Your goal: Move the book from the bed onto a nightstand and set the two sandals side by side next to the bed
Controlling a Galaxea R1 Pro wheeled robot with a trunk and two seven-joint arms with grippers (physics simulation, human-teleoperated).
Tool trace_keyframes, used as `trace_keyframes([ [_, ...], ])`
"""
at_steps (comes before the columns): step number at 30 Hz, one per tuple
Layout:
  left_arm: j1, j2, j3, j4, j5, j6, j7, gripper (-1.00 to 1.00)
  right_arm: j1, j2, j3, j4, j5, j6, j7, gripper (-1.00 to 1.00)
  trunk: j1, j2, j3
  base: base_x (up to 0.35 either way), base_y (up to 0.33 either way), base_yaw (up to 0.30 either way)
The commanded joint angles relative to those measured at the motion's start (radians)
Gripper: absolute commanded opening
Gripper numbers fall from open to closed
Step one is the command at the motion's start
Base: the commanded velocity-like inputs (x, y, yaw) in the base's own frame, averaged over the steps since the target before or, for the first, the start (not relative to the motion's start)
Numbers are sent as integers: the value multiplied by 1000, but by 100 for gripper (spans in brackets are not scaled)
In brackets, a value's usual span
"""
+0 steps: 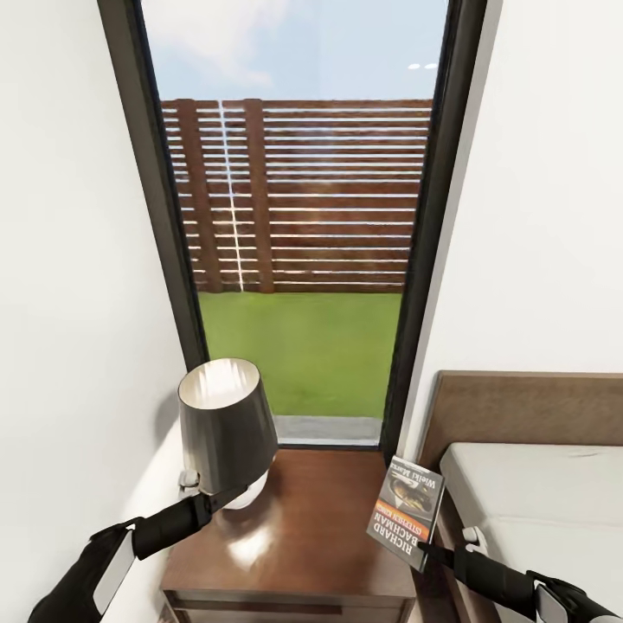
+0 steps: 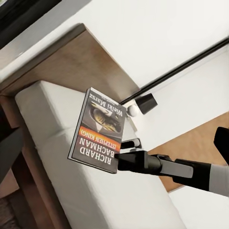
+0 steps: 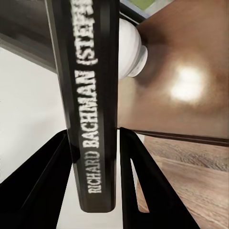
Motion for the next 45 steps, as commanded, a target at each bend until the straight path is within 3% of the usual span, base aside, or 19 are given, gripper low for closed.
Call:
trace_keyframes([
  [1, -1, -4, 0, 0, 3, 10, -2, 100, -1, 0, -4, 0, 0, 11, 5, -100, 0, -1, -1, 2, 0, 0],
  [7, -1, -34, 0, 7, 1, 8, 27, 100, -1, 0, -6, -15, 0, 38, 17, -100, 0, -1, -1, 0, 0, 0],
  [10, -1, -39, -1, 12, 2, 7, 67, 100, -1, 3, -7, -53, -1, 115, 18, -100, 0, -1, -1, 0, 0, 0],
  [12, -1, -40, 0, 13, 2, 6, 75, 100, -1, 15, -7, -137, -3, 213, 16, -100, 0, -1, -1, 0, 0, 0],
  [16, -1, -37, 2, 13, 4, 7, 73, 100, -2, 109, -8, -262, -10, 402, 11, -100, 0, -1, -1, 0, 0, 0],
  [19, -1, -37, 3, 13, 5, 7, 73, 100, -3, 153, -8, -298, -12, 451, 9, -100, 0, -1, -1, 0, 0, 0],
  [20, -1, -36, 2, 13, 5, 7, 73, 100, -4, 205, -9, -312, -13, 494, 9, -100, 0, -1, -1, 0, 0, 0],
  [24, 0, -36, 1, 13, 5, 6, 73, 100, -5, 279, -10, -348, -13, 578, 8, -100, 0, -1, -1, 0, 0, 0],
  [29, 0, -37, 1, 13, 5, 6, 78, 100, -5, 294, -10, -379, -14, 615, 8, -100, 0, -1, -1, 0, 0, 0],
  [34, 1, -38, 1, 14, 4, 5, 81, 100, -7, 295, -14, -383, -14, 693, 8, -100, 0, -1, -1, 0, 0, 0],
  [39, 3, -38, 1, 15, 3, 4, 83, 100, -8, 295, -16, -376, -13, 711, 1, -100, 0, -1, -1, 0, 0, 0],
  [45, 4, -38, 1, 15, 3, 4, 83, 100, -8, 295, -69, -378, -13, 714, -124, -100, 0, -1, -1, 0, 0, 0],
])
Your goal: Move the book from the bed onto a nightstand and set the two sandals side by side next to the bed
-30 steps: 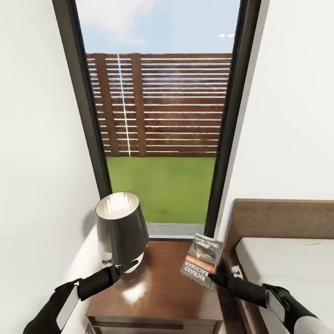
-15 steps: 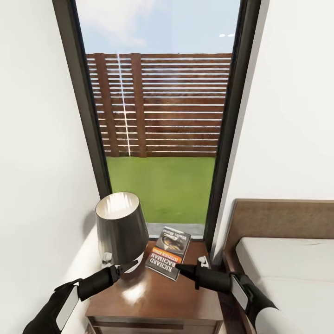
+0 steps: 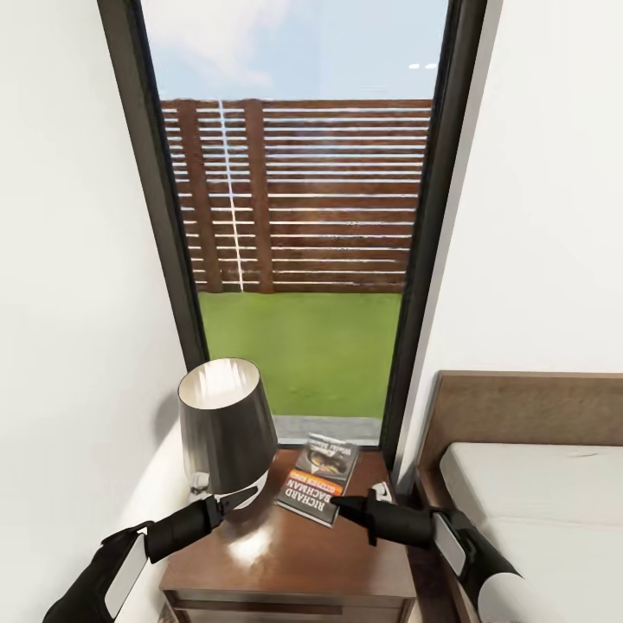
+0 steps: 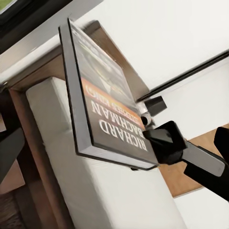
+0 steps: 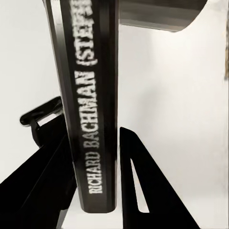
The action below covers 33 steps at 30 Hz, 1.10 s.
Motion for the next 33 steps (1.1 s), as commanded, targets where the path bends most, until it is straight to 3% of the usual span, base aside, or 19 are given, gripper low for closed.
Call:
trace_keyframes([
  [1, 0, 0, 0, 0, 4, 10, -2, 100, -1, 0, -16, -1, -1, 6, -23, -100, 0, -1, -1, 0, 0, 0],
  [5, 0, 0, 0, 0, 4, 10, -2, 100, -1, 0, -57, -3, -1, 6, -122, -100, 0, -1, -1, 0, 0, 0],
  [8, 0, 0, 0, 0, 4, 10, -2, 100, -1, 0, -77, -5, -1, 5, -153, -100, 0, -1, -1, 0, 0, 0],
  [22, 0, -1, 0, 0, 4, 8, -1, 100, -1, 0, -83, -5, -9, 5, -160, -100, 0, -1, -1, 0, 0, 0],
  [33, 0, -2, -1, 0, 4, 9, 0, 100, -1, 0, -83, -4, -20, 5, -160, -100, 42, -78, -36, 0, 0, 0],
])
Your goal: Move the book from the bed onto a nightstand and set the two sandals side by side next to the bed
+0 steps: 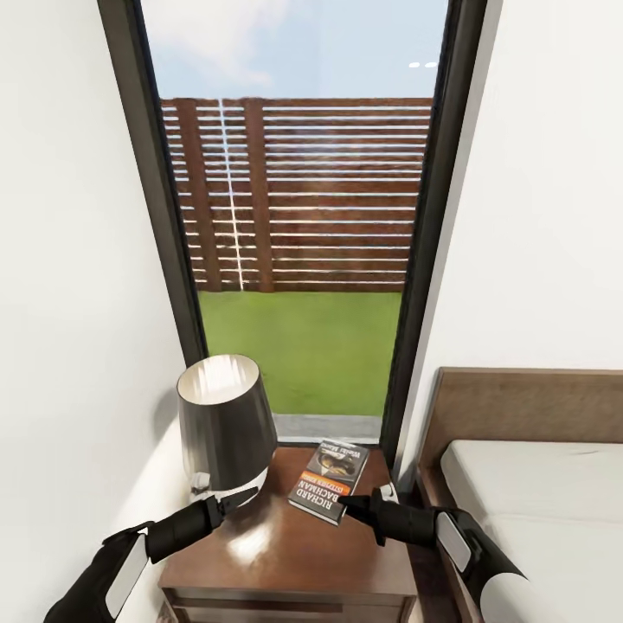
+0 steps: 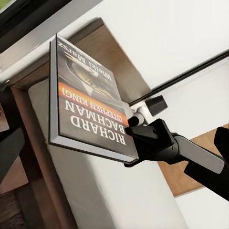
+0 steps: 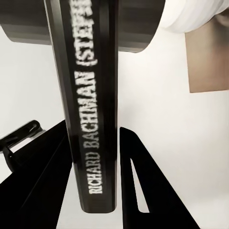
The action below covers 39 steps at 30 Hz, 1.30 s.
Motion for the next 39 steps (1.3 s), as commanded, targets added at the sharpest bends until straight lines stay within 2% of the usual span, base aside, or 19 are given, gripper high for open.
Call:
trace_keyframes([
  [1, -1, 0, 0, 0, 4, 10, -2, 100, -1, 0, -4, 0, 2, 4, 4, -100, 4, -8, -4, 0, 0, 0],
  [27, -1, 0, 0, 2, 3, 9, 1, 100, -1, 0, -4, 1, 2, 4, 4, -100, 104, -190, -86, 0, 0, 0],
  [33, -1, -1, -1, 2, 5, 10, 66, 100, -1, 0, -4, 1, 2, 4, 4, -100, 127, -232, -105, 0, 0, 0],
  [39, -1, -1, -1, 1, 6, 9, 76, 100, -1, 0, -4, 1, 2, 4, 4, -100, 150, -274, -123, 0, 0, 0],
])
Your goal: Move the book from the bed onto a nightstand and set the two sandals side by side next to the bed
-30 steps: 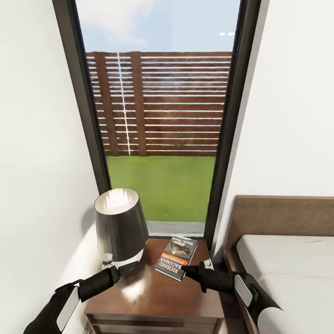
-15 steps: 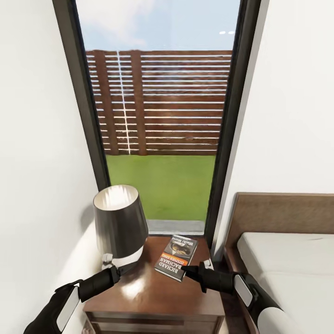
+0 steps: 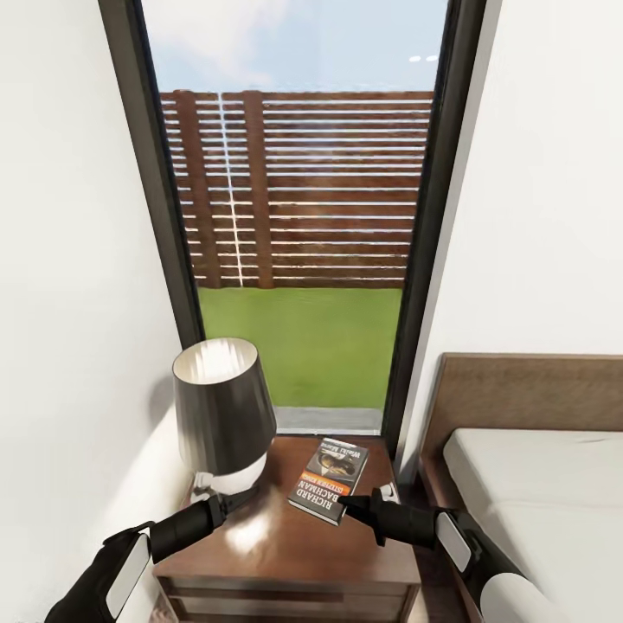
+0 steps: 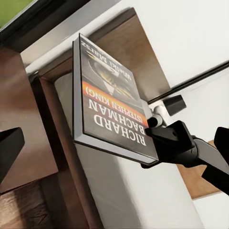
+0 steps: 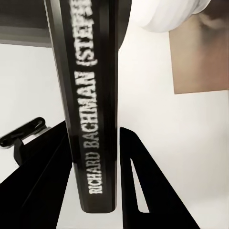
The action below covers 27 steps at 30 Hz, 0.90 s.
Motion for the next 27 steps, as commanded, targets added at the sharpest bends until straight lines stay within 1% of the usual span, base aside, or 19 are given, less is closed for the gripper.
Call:
trace_keyframes([
  [1, -1, 0, 0, 0, 5, 9, -1, 100, -1, 0, -4, 0, 2, 4, 4, -100, 4, -8, -4, 0, 0, 0],
  [3, -1, 0, 0, 0, 5, 9, -2, 100, -1, 0, -4, 0, 2, 4, 4, -100, 12, -22, -10, 0, 0, 0],
  [7, -1, -1, 0, 1, 5, 12, -10, 100, -1, 0, -4, 0, 2, 4, 4, -100, 12, -22, -10, 0, 0, 0],
  [10, -1, -19, -3, 1, 5, 15, -17, 100, -1, 0, -4, 0, 2, 4, 4, -100, 12, -22, -10, 0, 0, 0],
  [13, -1, -48, -5, 1, 4, 18, -22, 100, -1, 0, -4, 0, 2, 4, 4, -100, 12, -22, -10, 0, 0, 0],
  [14, -1, -50, -6, 1, 4, 19, -24, 100, -1, 0, -4, 0, 2, 4, 4, -100, 12, -22, -10, 0, 0, 0],
  [16, -1, -55, -12, 1, 3, 20, -49, 100, -1, 0, -4, 0, 2, 4, 4, -100, 12, -22, -10, 0, 0, 0],
  [17, -1, -58, -31, 1, 3, 22, -79, 100, -1, 0, -4, 0, 2, 4, 4, -100, 12, -22, -10, 0, 0, 0],
  [19, -1, -60, -56, 1, 3, 32, -95, 100, -1, 0, -4, 0, 2, 4, 4, -100, 12, -22, -10, 0, 0, 0],
  [21, -1, -61, -72, 1, 3, 48, -102, 100, -1, 0, -4, 0, 2, 4, 4, -100, 12, -22, -10, 0, 0, 0],
  [23, -1, -61, -76, 1, 3, 53, -104, 100, -1, 0, -4, 0, 2, 4, 4, -100, 12, -22, -10, 0, 0, 0],
  [27, 0, -61, -78, 1, 3, 56, -105, 100, -1, 0, -4, 0, 2, 4, 4, -100, 27, -50, -23, 0, 0, 0],
])
